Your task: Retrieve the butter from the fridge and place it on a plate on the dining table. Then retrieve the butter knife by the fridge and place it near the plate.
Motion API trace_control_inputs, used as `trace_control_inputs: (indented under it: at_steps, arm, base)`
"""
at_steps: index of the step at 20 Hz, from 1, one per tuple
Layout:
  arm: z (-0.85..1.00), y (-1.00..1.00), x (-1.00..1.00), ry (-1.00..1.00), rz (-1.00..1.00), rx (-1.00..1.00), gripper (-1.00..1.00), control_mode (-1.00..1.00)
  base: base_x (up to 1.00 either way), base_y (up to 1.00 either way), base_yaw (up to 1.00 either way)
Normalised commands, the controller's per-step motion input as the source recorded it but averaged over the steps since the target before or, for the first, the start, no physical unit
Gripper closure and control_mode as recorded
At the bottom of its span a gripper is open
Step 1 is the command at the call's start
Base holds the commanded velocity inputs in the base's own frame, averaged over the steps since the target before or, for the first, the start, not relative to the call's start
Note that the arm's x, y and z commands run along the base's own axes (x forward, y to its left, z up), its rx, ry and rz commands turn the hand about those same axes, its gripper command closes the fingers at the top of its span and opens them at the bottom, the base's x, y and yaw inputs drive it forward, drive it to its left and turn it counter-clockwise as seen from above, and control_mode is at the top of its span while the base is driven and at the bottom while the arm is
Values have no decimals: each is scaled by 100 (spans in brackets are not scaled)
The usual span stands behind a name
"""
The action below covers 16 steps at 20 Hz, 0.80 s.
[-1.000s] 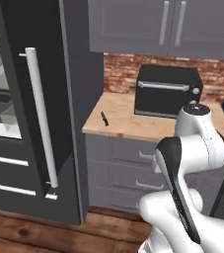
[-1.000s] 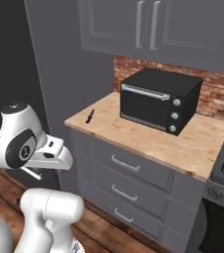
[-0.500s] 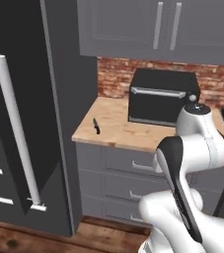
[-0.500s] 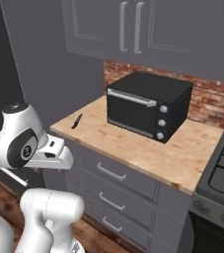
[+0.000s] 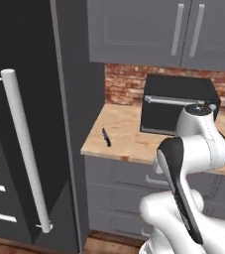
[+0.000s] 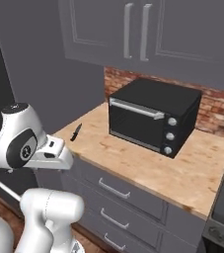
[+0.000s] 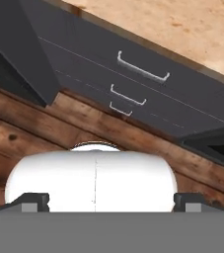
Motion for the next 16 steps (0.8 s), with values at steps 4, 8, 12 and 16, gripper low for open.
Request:
trace_control_inputs:
  at_steps: [4, 8, 12, 16]
  arm:
    - [0, 0, 0, 0, 0, 0, -100, 100]
    - [0, 0, 0, 0, 0, 0, -100, 100]
    - [0, 0, 0, 0, 0, 0, -100, 100]
    - [0, 0, 0, 0, 0, 0, -100, 100]
  base:
    - [67, 32, 0]
    - [62, 4, 0]
    - [61, -3, 3]
    - [24, -2, 5]
